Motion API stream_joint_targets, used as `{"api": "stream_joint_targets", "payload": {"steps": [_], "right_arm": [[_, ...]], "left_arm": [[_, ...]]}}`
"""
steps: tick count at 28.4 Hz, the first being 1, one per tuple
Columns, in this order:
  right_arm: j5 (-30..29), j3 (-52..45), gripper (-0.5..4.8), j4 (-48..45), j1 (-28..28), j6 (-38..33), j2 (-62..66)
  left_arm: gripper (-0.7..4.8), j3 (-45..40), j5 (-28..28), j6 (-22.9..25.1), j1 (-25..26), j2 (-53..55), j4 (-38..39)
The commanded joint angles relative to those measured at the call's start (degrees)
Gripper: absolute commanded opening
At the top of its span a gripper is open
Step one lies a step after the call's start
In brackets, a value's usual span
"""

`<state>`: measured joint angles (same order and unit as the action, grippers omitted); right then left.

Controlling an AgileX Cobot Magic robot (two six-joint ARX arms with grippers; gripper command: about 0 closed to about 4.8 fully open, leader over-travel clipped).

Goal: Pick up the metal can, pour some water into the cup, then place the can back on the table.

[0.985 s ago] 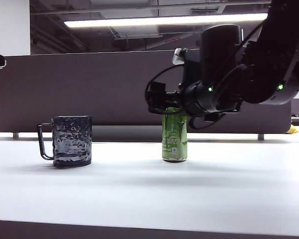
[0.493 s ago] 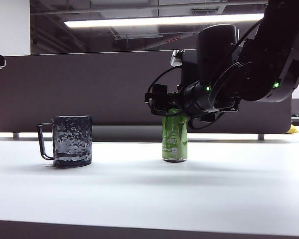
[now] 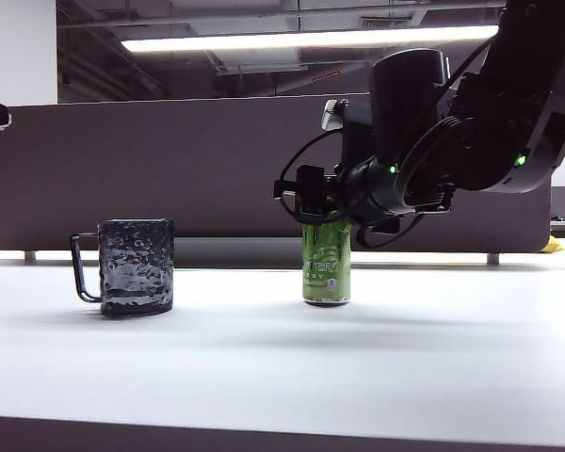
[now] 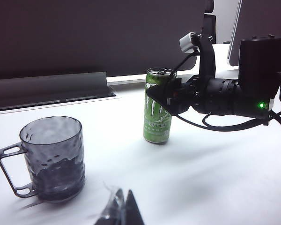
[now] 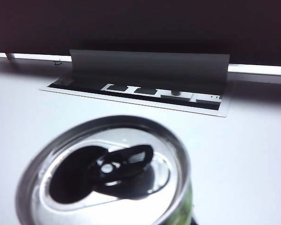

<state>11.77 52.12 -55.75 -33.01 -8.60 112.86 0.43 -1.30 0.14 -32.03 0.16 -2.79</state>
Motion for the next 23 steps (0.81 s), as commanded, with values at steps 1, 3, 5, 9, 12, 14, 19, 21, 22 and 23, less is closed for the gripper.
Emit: {"api": "stream_joint_targets", "payload": {"steps": [1, 3, 5, 9, 12, 14, 19, 21, 22, 23], "right_arm": [[-0.1, 0.3, 2.5, -0.9, 0.0, -0.2, -0.2], [-0.1, 0.3, 2.5, -0.9, 0.0, -0.2, -0.2], [-0.1, 0.3, 2.38, -0.9, 0.0, -0.2, -0.2], [-0.1, 0.3, 2.37, -0.9, 0.0, -0.2, -0.2], [-0.1, 0.3, 2.34, -0.9, 0.0, -0.2, -0.2], [-0.1, 0.3, 1.91, -0.9, 0.0, -0.2, -0.2], [-0.2, 0.3, 1.83, -1.0, 0.0, -0.2, -0.2], [-0.2, 0.3, 1.83, -1.0, 0.0, -0.2, -0.2], [-0.2, 0.3, 1.83, -1.0, 0.0, -0.2, -0.2], [-0.2, 0.3, 1.83, -1.0, 0.0, -0.2, -0.2]], "left_arm": [[-0.05, 0.1, 0.0, -0.2, 0.0, 0.1, -0.7], [-0.05, 0.1, 0.0, -0.2, 0.0, 0.1, -0.7], [-0.05, 0.1, 0.0, -0.2, 0.0, 0.1, -0.7], [-0.05, 0.1, 0.0, -0.2, 0.0, 0.1, -0.7], [-0.05, 0.1, 0.0, -0.2, 0.0, 0.1, -0.7], [-0.05, 0.1, 0.0, -0.2, 0.0, 0.1, -0.7], [-0.05, 0.1, 0.0, -0.2, 0.0, 0.1, -0.7], [-0.05, 0.1, 0.0, -0.2, 0.0, 0.1, -0.7], [-0.05, 0.1, 0.0, -0.2, 0.0, 0.1, -0.7], [-0.05, 0.1, 0.0, -0.2, 0.0, 0.1, -0.7]]}}
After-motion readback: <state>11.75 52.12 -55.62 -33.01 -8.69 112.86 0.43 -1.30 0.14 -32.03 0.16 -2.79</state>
